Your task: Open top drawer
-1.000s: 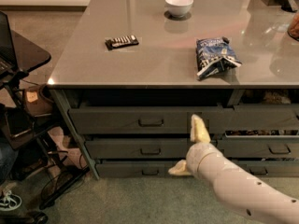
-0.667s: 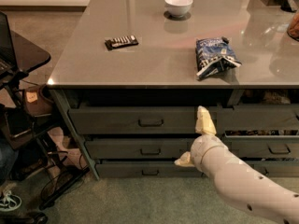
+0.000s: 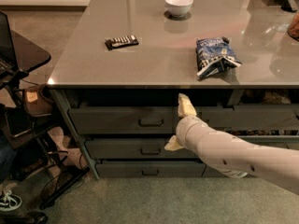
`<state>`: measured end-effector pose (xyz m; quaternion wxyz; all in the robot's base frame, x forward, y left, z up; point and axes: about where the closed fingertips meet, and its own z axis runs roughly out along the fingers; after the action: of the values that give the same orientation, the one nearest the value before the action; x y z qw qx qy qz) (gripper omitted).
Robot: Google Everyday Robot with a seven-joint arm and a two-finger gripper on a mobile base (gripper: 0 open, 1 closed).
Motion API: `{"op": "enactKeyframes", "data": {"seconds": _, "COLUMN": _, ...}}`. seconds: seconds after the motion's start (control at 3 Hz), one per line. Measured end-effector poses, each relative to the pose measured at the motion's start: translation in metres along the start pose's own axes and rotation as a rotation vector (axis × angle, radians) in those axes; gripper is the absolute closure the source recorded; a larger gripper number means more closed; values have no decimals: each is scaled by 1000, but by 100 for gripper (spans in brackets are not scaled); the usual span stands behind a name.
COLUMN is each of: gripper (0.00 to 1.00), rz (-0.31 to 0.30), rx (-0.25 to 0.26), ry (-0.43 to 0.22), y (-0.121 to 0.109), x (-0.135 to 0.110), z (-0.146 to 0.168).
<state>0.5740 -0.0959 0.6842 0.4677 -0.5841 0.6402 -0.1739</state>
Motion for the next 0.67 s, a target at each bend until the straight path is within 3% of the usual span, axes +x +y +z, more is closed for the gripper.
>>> {"op": "enactKeyframes", "data": {"seconds": 0.33, "gripper": 0, "rz": -32, "rx": -30, "ry": 33, "y": -7, "x": -1, "z": 17}}
{"op": "enactKeyframes", "data": {"seconds": 0.67, "gripper": 0, "rz": -34, "rx": -30, "ry": 32, "y": -7, "x": -2, "z": 17}}
